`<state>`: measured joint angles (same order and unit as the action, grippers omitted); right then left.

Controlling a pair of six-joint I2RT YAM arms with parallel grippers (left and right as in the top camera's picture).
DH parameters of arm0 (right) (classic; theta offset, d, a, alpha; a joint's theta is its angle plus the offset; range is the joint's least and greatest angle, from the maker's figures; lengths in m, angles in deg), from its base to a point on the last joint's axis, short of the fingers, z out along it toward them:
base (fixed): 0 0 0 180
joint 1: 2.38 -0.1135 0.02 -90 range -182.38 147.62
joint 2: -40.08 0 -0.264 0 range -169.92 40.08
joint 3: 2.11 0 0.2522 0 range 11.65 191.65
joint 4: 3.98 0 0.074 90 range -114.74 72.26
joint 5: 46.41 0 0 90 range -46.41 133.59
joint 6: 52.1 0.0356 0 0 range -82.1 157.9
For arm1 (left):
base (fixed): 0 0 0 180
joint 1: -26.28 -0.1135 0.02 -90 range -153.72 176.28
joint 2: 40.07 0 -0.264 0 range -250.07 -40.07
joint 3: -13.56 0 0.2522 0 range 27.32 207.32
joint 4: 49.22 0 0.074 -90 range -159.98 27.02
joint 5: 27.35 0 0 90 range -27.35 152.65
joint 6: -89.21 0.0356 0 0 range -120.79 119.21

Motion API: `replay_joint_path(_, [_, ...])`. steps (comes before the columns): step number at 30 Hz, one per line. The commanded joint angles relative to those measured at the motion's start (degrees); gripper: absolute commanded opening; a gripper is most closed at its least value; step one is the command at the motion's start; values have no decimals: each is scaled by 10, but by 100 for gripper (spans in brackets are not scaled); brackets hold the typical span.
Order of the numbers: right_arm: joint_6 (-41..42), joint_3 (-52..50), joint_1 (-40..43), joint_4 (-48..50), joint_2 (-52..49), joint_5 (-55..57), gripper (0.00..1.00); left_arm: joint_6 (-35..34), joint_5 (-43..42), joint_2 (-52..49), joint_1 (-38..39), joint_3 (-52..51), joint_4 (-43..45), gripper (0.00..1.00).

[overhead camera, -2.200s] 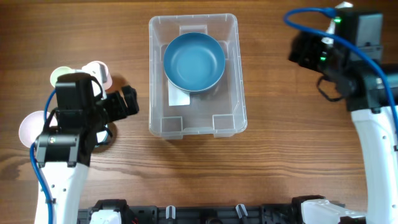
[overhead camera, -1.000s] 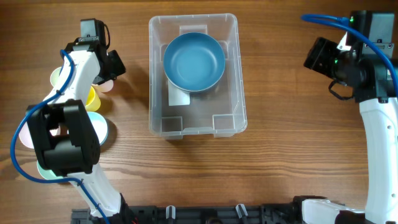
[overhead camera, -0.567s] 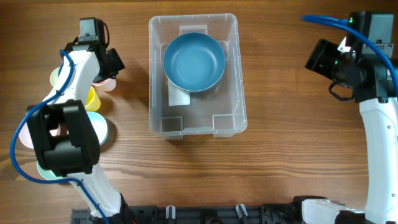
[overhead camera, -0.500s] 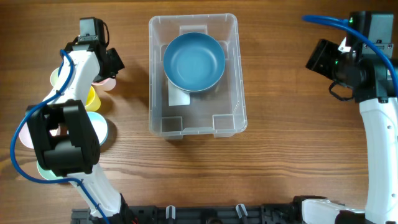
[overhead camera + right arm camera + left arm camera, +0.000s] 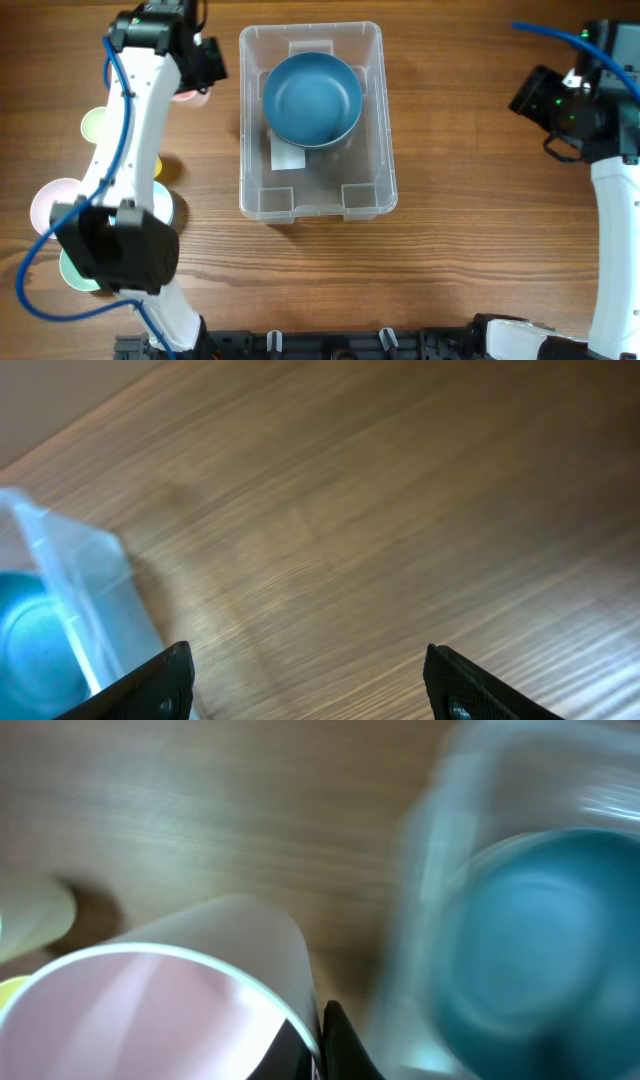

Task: Pack container
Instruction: 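Carry the pink cup with the left gripper into the container's lower right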

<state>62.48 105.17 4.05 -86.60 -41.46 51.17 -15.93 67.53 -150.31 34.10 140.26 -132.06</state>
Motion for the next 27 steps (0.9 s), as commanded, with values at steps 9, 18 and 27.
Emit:
replay_joint_path(9, [7, -2, 45, -18, -8, -16, 75, -91, 5, 49, 288, 66, -66, 4])
replay_joint_path(18, [7, -2, 45, -19, -8, -16, 75, -158, 1, 17, 390, 42, -87, 4])
replay_joint_path(27, [7, -2, 45, -22, -8, -16, 75, -353, -33, 6, 393, -94, -9, 4])
